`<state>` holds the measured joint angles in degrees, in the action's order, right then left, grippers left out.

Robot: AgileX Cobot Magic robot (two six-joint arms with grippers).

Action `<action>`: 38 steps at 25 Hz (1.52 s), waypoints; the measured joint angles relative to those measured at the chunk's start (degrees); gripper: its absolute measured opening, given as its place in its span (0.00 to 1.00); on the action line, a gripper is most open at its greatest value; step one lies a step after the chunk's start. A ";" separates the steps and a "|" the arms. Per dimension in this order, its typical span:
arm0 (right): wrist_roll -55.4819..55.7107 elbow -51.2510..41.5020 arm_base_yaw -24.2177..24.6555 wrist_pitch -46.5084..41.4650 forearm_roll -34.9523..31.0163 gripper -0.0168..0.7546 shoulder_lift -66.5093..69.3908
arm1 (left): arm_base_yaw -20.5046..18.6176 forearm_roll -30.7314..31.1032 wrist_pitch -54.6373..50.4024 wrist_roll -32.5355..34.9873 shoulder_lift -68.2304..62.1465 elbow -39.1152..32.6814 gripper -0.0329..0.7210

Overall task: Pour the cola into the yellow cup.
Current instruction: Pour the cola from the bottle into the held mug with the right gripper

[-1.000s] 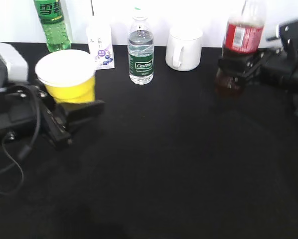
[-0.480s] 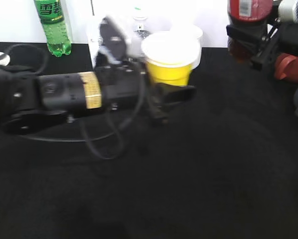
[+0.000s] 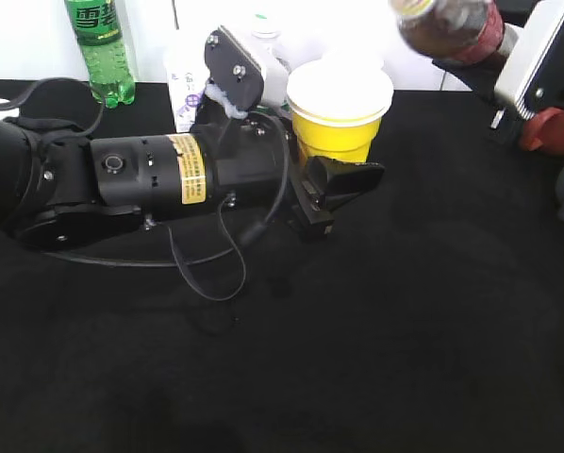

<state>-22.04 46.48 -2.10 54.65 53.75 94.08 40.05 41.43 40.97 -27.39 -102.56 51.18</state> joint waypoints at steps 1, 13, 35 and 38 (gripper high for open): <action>-1.60 0.00 0.00 0.00 -0.02 0.57 0.00 | 0.11 0.47 0.28 -0.92 0.00 0.00 0.62; -16.04 0.00 0.00 0.00 -0.60 0.57 0.00 | 2.78 -1.41 -3.31 -1.68 0.00 0.00 0.62; -31.29 0.00 0.00 2.63 -5.29 0.56 0.00 | 2.78 -2.13 -3.69 -1.68 0.00 0.00 0.62; -32.35 0.00 0.00 2.68 -5.33 0.56 0.00 | 2.78 -2.13 -4.05 -1.68 0.00 0.00 0.62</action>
<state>-54.39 46.48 -2.10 57.33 48.41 94.08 42.83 39.30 36.92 -29.06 -102.56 51.18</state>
